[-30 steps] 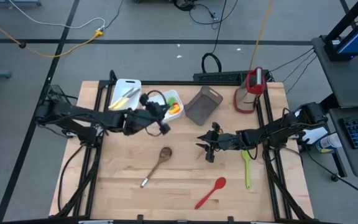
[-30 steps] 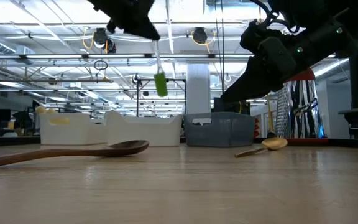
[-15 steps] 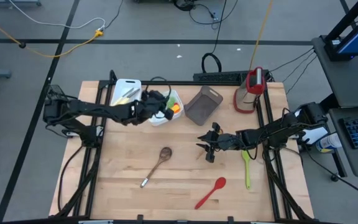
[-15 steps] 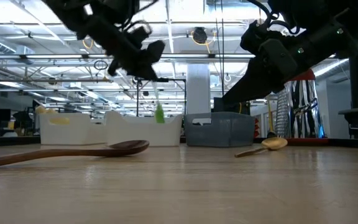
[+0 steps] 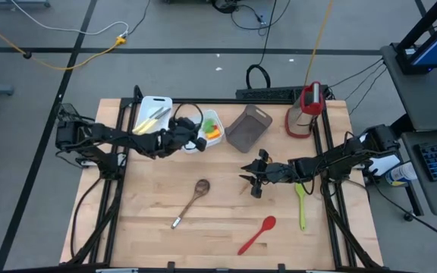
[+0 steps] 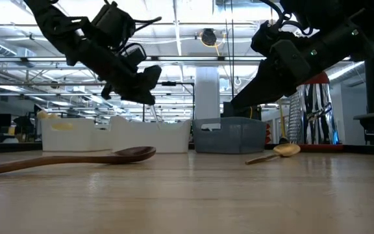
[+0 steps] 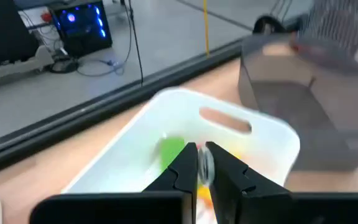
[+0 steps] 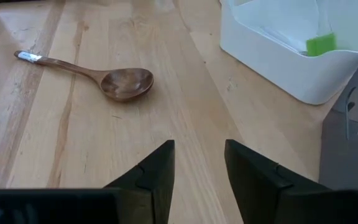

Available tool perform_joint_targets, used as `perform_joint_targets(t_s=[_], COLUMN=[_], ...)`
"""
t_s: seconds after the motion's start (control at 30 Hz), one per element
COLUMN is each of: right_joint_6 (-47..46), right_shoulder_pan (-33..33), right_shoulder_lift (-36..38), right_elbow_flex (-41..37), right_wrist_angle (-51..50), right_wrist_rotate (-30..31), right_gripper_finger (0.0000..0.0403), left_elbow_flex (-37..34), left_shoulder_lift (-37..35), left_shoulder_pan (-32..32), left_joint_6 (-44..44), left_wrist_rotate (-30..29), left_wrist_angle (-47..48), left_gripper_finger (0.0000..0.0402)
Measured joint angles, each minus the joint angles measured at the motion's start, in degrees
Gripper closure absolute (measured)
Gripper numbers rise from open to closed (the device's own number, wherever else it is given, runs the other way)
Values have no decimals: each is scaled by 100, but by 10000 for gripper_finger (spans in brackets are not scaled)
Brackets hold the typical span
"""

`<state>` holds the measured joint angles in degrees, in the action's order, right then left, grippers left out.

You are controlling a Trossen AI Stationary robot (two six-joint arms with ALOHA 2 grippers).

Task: Pick & Place Kitchen Items
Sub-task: Put the gold spoon into the black bin

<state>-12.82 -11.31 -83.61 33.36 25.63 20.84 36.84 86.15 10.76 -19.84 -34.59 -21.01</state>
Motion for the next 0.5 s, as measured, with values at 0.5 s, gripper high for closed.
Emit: perform_joint_targets(t_s=[0.5], right_joint_6=[0], right_shoulder_pan=[-2], right_shoulder_lift=[0], right_elbow_flex=[0], right_wrist_angle=[-20], right_wrist_rotate=[-16], right_gripper_finger=[266], left_elbow_flex=[0], left_shoulder_lift=[-52], left_shoulder_pan=[-305], left_joint_6=[184], left_wrist_rotate=[25], left_wrist_angle=[882], left_gripper_finger=[256])
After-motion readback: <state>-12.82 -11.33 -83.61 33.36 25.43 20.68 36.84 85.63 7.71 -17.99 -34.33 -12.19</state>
